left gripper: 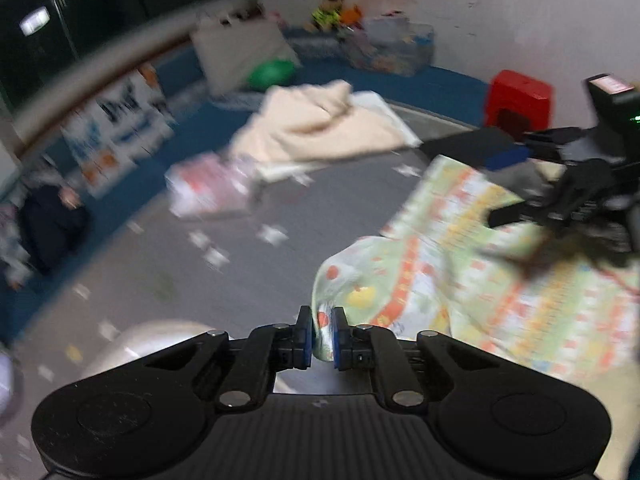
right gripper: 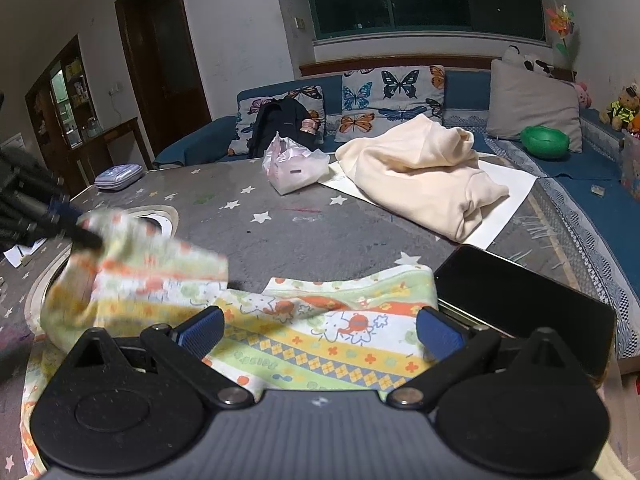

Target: Fold clothes

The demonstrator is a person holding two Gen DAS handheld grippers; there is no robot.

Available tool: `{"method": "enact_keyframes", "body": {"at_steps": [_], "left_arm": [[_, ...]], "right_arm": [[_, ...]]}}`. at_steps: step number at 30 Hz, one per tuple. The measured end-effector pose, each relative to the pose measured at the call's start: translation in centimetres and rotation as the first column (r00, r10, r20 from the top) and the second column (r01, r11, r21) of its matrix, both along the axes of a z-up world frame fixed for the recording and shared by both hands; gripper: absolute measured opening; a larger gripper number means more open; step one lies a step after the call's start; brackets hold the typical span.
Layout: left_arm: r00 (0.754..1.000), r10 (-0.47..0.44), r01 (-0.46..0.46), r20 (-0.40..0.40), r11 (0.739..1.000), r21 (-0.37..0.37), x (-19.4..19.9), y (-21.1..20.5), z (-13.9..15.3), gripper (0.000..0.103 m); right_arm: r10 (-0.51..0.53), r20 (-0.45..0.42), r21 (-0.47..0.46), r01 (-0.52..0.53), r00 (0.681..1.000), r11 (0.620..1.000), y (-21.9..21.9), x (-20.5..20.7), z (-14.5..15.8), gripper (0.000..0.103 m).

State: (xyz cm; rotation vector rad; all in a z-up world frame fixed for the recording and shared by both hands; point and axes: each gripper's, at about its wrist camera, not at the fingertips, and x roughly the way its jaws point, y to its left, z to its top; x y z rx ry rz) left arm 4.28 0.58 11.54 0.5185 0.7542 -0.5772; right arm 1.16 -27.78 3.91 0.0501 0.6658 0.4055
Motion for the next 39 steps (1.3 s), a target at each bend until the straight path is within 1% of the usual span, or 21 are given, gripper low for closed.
{"method": "enact_keyframes", "body": {"at_steps": [4,7,9,12,14,17,18,19,20,21,22,23,25,27,28,29,31,33,34,37,39], "left_arm": [[0.992,0.004,-0.018,0.127,0.994,0.108,0.9,-0.8,-2.1,0.012],[0.977,-0.021,-0.031,0.21,0.97,0.239,1.4,-1.6,-5.4,0.016],[0.983,0.0,-0.05,0.185,0.963,0.266,2.3,-1.7,-7.2,0.016],[0.991,0.064,-0.085,0.114,0.978,0.189,3.5,-0.8,-7.4,0.018],[0.993,0.082,-0.096,0.09,0.983,0.156,4.0,-0.1,-7.2,0.018],[0.994,0.093,-0.098,0.053,0.988,0.119,4.4,0.5,-7.2,0.018],[0.995,0.092,-0.097,0.049,0.989,0.112,4.5,0.6,-7.2,0.018],[0.995,0.091,-0.096,0.051,0.989,0.111,4.5,0.5,-7.3,0.018],[0.994,0.091,-0.097,0.052,0.989,0.108,4.5,0.5,-7.4,0.017],[0.994,0.092,-0.097,0.054,0.99,0.101,4.3,0.6,-7.2,0.016],[0.994,0.092,-0.097,0.057,0.991,0.093,4.1,0.6,-7.0,0.014],[0.994,0.086,-0.092,0.073,0.993,0.079,3.6,0.8,-6.6,0.014],[0.992,0.072,-0.077,0.103,0.996,0.048,2.8,1.2,-5.7,0.012],[0.99,0.013,-0.018,0.143,0.999,0.035,1.4,1.6,-4.9,0.012],[0.986,-0.016,0.011,0.164,1.0,0.029,0.6,1.9,-4.4,0.012],[0.982,-0.045,0.041,0.185,0.999,0.024,-0.1,2.1,-4.0,0.012],[0.966,-0.101,0.088,0.238,0.994,0.066,-1.1,2.3,-3.8,0.012],[0.963,-0.069,0.051,0.262,0.996,0.075,-0.7,2.4,-3.7,0.012],[0.96,-0.052,0.032,0.274,0.996,0.079,-0.5,2.4,-3.7,0.012],[0.951,0.07,-0.093,0.301,0.994,0.064,1.3,2.5,-4.0,0.012],[0.94,0.132,-0.157,0.313,0.986,0.055,2.1,2.5,-4.3,0.013]], "right_arm": [[-0.024,-0.004,-0.002,0.024,1.0,1.0,-0.2,0.5,-0.1,0.103],[-0.058,-0.021,-0.003,0.058,0.998,0.998,-0.5,1.1,-0.5,0.103],[-0.078,-0.04,-0.001,0.078,0.996,0.997,-0.8,1.6,-0.8,0.102],[-0.101,-0.076,0.004,0.102,0.992,0.995,-1.3,2.4,-1.1,0.096],[-0.11,-0.099,0.013,0.112,0.989,0.994,-1.6,3.0,-1.3,0.091],[-0.104,-0.149,0.063,0.114,0.983,0.991,-1.9,4.5,-1.8,0.079],[-0.103,-0.169,0.083,0.119,0.98,0.989,-2.0,4.9,-2.0,0.073],[-0.103,-0.189,0.104,0.124,0.976,0.987,-2.1,5.4,-2.3,0.064],[-0.104,-0.199,0.117,0.129,0.974,0.985,-2.1,5.7,-2.4,0.059],[-0.1,-0.199,0.129,0.127,0.975,0.983,-2.0,5.9,-2.4,0.047],[-0.083,-0.195,0.147,0.113,0.977,0.983,-2.0,6.0,-2.3,0.029],[-0.059,-0.183,0.168,0.09,0.981,0.982,-1.8,5.8,-2.0,0.023],[0.01,-0.09,0.17,0.005,0.996,0.985,-1.0,4.0,-0.5,0.015],[0.084,0.016,0.155,-0.086,0.996,0.984,0.0,1.9,1.0,0.015],[0.147,0.076,0.125,-0.156,0.986,0.98,0.7,0.5,1.8,0.015],[0.224,0.136,0.08,-0.236,0.965,0.968,1.5,-1.2,2.5,0.014],[0.369,0.212,-0.059,-0.365,0.905,0.929,3.5,-4.1,3.2,0.014],[0.473,0.248,-0.207,-0.431,0.845,0.878,5.4,-6.1,3.1,0.014],[0.463,0.279,-0.265,-0.396,0.842,0.879,5.8,-6.0,3.0,0.013],[0.352,0.397,-0.392,-0.19,0.848,0.9,6.1,-4.2,2.8,0.015],[0.309,0.383,-0.378,-0.157,0.871,0.912,6.3,-2.9,2.6,0.029]]}}
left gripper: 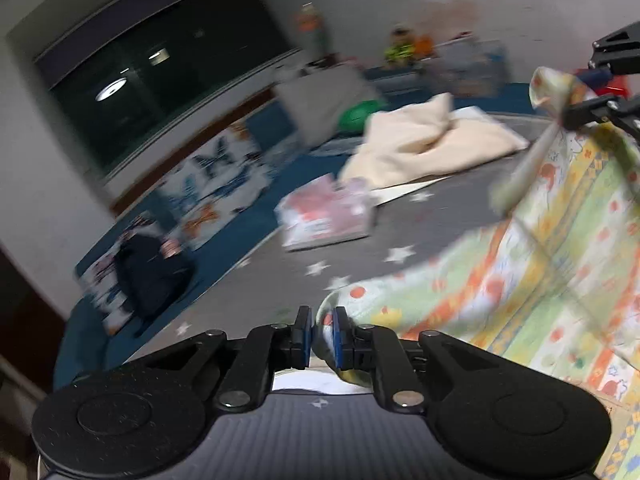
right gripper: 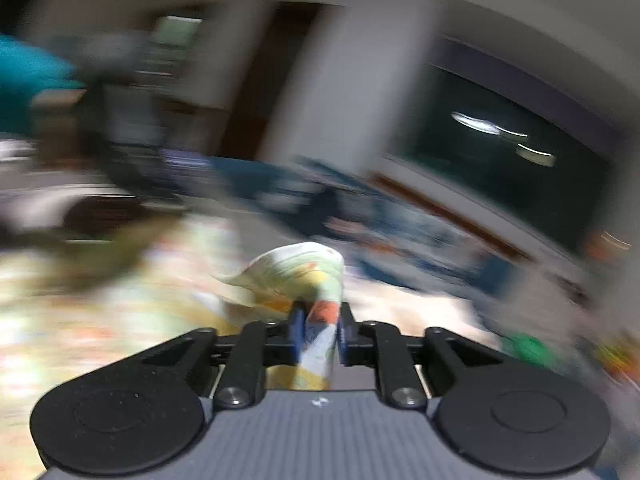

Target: Fold clothes

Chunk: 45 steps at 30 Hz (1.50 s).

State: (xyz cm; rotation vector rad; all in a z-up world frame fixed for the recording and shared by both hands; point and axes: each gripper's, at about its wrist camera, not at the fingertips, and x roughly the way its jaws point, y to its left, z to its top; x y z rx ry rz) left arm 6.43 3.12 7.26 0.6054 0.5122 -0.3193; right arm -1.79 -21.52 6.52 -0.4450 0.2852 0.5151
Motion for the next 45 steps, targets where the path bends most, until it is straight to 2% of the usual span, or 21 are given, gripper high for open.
{"method": "enact_keyframes", "body": {"at_steps": [2,4,6,10,13,17,18,21,23,25,27,29,31,33,36,38,41,43,45], "left_arm": [[1.0,0.005,-0.005,-0.003,1.0,-0.011,0.0,0.5,0.0,0.015],[1.0,0.003,-0.003,0.005,1.0,-0.008,-0.2,0.8,-0.1,0.017],[1.0,0.004,-0.004,0.021,1.0,0.008,-0.4,1.0,-0.1,0.018],[0.998,0.042,-0.042,0.036,0.999,0.003,0.8,0.9,0.0,0.023],[0.997,0.074,-0.076,-0.035,0.995,-0.063,1.5,1.4,0.7,0.027],[0.982,0.062,-0.087,-0.178,0.987,-0.137,0.1,2.3,0.9,0.028],[0.977,0.06,-0.092,-0.203,0.984,-0.152,-0.5,2.6,0.8,0.029],[0.96,0.105,-0.151,-0.261,0.975,-0.164,-2.6,4.0,0.0,0.039],[0.949,0.15,-0.198,-0.278,0.969,-0.15,-3.9,5.3,-0.9,0.041],[0.934,0.194,-0.249,-0.299,0.955,-0.158,-4.9,6.6,-1.7,0.049],[0.909,0.243,-0.311,-0.338,0.936,-0.164,-5.3,7.9,-2.4,0.051],[0.891,0.261,-0.349,-0.371,0.918,-0.191,-5.7,8.8,-3.0,0.051],[0.885,0.257,-0.355,-0.388,0.912,-0.206,-6.0,9.2,-3.3,0.052],[0.884,0.259,-0.361,-0.389,0.907,-0.216,-6.6,9.4,-3.3,0.053],[0.896,0.227,-0.347,-0.381,0.895,-0.281,-7.6,9.5,-2.7,0.054],[0.9,0.207,-0.328,-0.382,0.901,-0.284,-8.1,8.9,-3.0,0.054],[0.898,0.197,-0.309,-0.393,0.919,-0.247,-8.2,7.7,-4.0,0.054],[0.909,0.199,-0.297,-0.365,0.926,-0.233,-8.7,7.3,-4.2,0.054],[0.906,0.201,-0.307,-0.372,0.918,-0.251,-8.8,7.5,-4.3,0.052]], "right_arm": [[-0.031,-0.05,0.026,0.032,0.998,0.999,0.2,1.2,-0.2,0.03],[-0.061,-0.102,0.05,0.066,0.993,0.997,0.4,2.5,-0.4,0.039],[-0.089,-0.153,0.073,0.101,0.984,0.992,0.6,3.7,-0.5,0.042],[-0.126,-0.256,0.104,0.157,0.959,0.982,1.4,6.1,-1.3,0.043],[-0.099,-0.327,0.095,0.137,0.94,0.986,3.7,7.5,-3.5,0.042],[-0.064,-0.419,0.086,0.11,0.906,0.99,6.8,9.4,-6.5,0.043],[-0.087,-0.422,0.08,0.133,0.902,0.988,7.2,9.9,-6.7,0.045],[-0.192,-0.392,0.055,0.231,0.9,0.971,7.4,10.8,-6.2,0.046],[-0.148,-0.393,0.095,0.2,0.908,0.975,7.0,10.3,-5.5,0.046],[-0.059,-0.403,0.141,0.126,0.913,0.982,7.7,9.5,-4.9,0.046],[-0.01,-0.418,0.139,0.075,0.908,0.987,9.0,9.4,-5.2,0.046],[-0.042,-0.427,0.095,0.091,0.903,0.991,10.2,10.0,-6.0,0.046],[-0.102,-0.439,0.077,0.15,0.893,0.986,10.5,11.0,-6.5,0.049],[-0.149,-0.433,0.082,0.203,0.889,0.976,10.0,11.3,-6.1,0.049],[-0.149,-0.406,0.087,0.201,0.901,0.976,9.0,9.9,-4.8,0.048],[-0.123,-0.403,0.086,0.171,0.907,0.981,8.3,8.2,-4.0,0.049],[-0.074,-0.417,0.073,0.114,0.906,0.991,7.8,4.8,-3.0,0.05],[-0.039,-0.424,0.063,0.072,0.905,0.995,7.6,2.0,-2.7,0.053],[-0.01,-0.425,0.049,0.034,0.905,0.998,7.3,-0.9,-2.6,0.055]]}}
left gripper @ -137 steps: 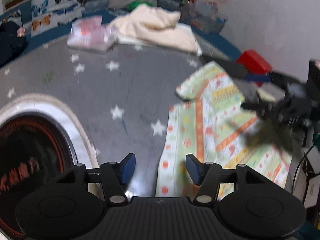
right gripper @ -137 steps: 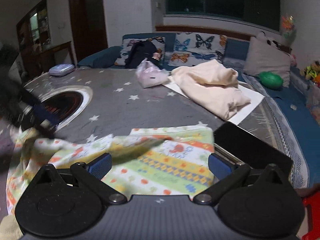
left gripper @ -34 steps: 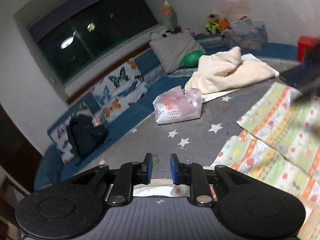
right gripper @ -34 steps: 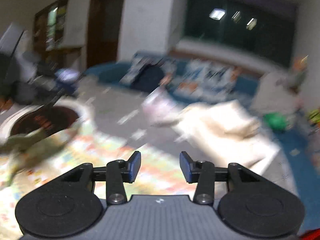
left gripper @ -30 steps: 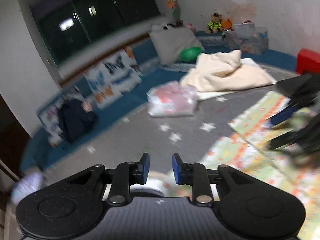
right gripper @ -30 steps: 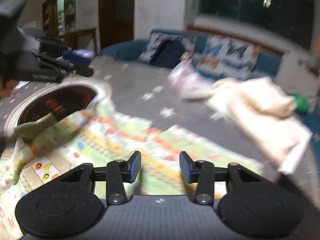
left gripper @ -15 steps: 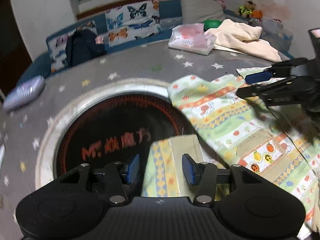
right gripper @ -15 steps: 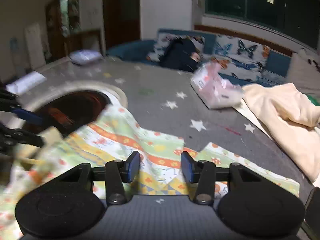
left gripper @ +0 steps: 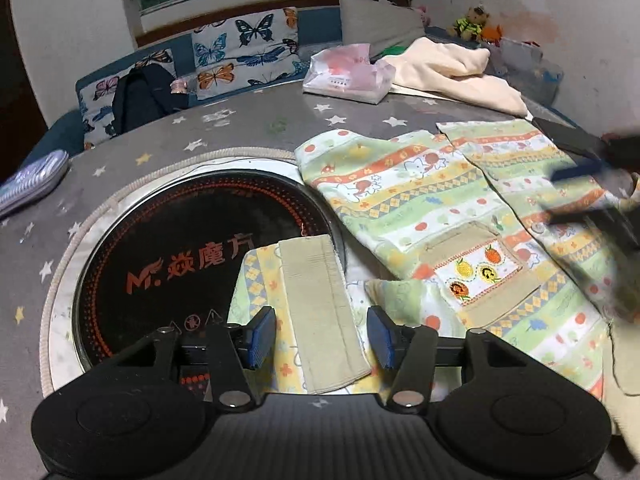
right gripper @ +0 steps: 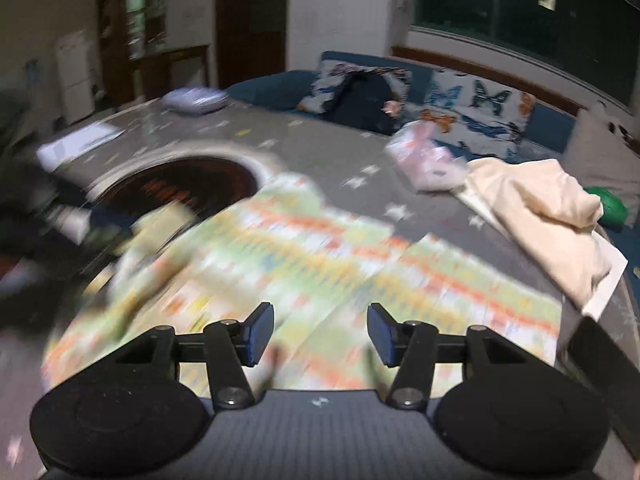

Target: Fold clothes

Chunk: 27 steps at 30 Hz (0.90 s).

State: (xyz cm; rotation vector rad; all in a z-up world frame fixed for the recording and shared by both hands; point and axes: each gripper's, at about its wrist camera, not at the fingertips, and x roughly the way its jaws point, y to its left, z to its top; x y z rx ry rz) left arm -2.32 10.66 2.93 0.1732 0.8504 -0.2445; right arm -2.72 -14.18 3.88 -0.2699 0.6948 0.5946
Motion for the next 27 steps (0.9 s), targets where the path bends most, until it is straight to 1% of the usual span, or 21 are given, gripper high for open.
{"method": "enact_keyframes", "body": {"at_steps": [2,3,4,5,7,11,14,18,19,20,23,26,27], "left_arm": [[1.0,0.008,-0.008,-0.005,1.0,-0.024,-0.1,0.6,-0.2,0.044],[1.0,0.013,-0.013,-0.007,0.999,-0.035,-0.2,0.9,-0.3,0.035],[1.0,0.018,-0.018,-0.002,0.999,-0.041,-0.4,1.2,-0.3,0.03],[1.0,0.027,-0.027,0.001,0.998,-0.049,-0.7,1.5,-0.3,0.027],[0.998,0.064,-0.062,0.016,0.994,-0.087,-1.7,2.5,0.4,0.012],[0.986,0.158,-0.147,0.057,0.974,-0.172,-4.0,5.2,2.3,0.011],[0.966,0.242,-0.22,0.089,0.953,-0.207,-6.7,7.5,3.7,0.01],[0.929,0.358,-0.328,0.097,0.914,-0.24,-10.4,10.7,4.3,0.01],[0.917,0.387,-0.355,0.096,0.902,-0.247,-11.3,11.5,4.4,0.007],[0.905,0.415,-0.381,0.094,0.889,-0.254,-12.2,12.3,4.5,0.003],[0.868,0.491,-0.456,0.077,0.848,-0.27,-14.2,14.4,4.2,0.002],[0.834,0.549,-0.511,0.058,0.808,-0.293,-15.4,16.3,3.9,0.001],[0.835,0.549,-0.511,0.047,0.804,-0.304,-15.6,16.6,3.9,0.001]], "right_arm": [[0.033,-0.003,-0.013,-0.033,0.999,0.999,-0.3,-2.9,0.0,0.057],[0.04,-0.004,-0.015,-0.04,0.999,0.999,-0.5,-4.0,0.0,0.057],[0.042,-0.004,-0.017,-0.043,0.999,0.999,-0.7,-5.0,-0.1,0.057],[0.044,-0.003,-0.019,-0.044,0.999,0.999,-0.9,-6.1,-0.2,0.057],[0.046,0.0,-0.021,-0.046,0.999,0.999,-1.3,-8.2,-0.3,0.057],[0.057,-0.021,0.001,-0.057,0.998,0.998,-1.5,-11.0,-0.6,0.057],[0.081,-0.009,0.003,-0.081,0.997,0.997,-1.2,-12.9,-0.9,0.057],[0.108,0.001,-0.037,-0.108,0.994,0.993,-0.5,-14.3,-1.2,0.057],[0.113,0.008,-0.035,-0.113,0.994,0.993,-0.4,-14.5,-1.0,0.057],[0.117,0.015,-0.026,-0.117,0.993,0.993,-0.4,-14.6,-0.8,0.057],[0.131,0.028,-0.014,-0.131,0.991,0.991,0.1,-14.6,-0.4,0.057],[0.152,-0.001,-0.037,-0.152,0.988,0.988,1.0,-14.6,-1.2,0.056],[0.156,-0.012,-0.043,-0.156,0.988,0.987,1.2,-14.7,-1.5,0.056]]}}
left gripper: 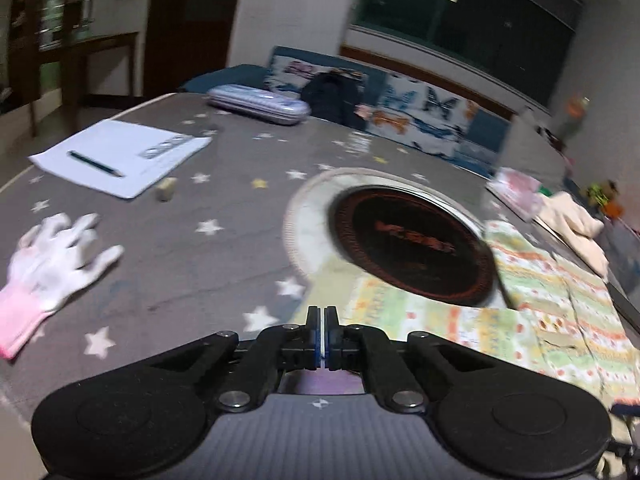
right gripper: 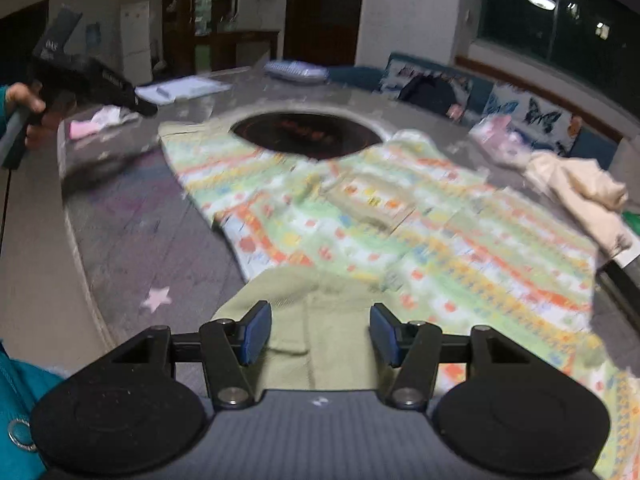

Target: Fold clothes

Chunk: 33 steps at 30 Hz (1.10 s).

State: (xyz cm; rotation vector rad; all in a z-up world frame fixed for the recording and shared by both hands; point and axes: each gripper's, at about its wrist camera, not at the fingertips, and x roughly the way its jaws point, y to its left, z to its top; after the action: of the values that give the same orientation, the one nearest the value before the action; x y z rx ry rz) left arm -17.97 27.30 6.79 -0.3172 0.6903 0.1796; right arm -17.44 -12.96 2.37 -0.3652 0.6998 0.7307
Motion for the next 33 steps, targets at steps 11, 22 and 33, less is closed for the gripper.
{"method": "enact_keyframes", "body": {"at_steps": [11,22,33], "left_arm": [[0.998,0.04,-0.039,-0.054,0.999,0.021,1.5,-1.9,-2.9,0.056],[0.995,0.09,-0.082,-0.053,0.986,0.148,3.8,-3.0,-4.4,0.031],[0.989,0.145,-0.145,-0.007,0.988,0.053,2.9,-1.2,-3.4,0.01]], "right_arm": [[0.022,0.065,0.019,-0.024,0.998,1.0,2.7,0.3,1.0,0.056],[0.033,0.034,0.019,-0.033,0.999,0.999,3.9,1.0,0.3,0.057],[0.03,0.02,0.04,-0.031,0.999,0.999,3.8,1.2,0.2,0.058]]}}
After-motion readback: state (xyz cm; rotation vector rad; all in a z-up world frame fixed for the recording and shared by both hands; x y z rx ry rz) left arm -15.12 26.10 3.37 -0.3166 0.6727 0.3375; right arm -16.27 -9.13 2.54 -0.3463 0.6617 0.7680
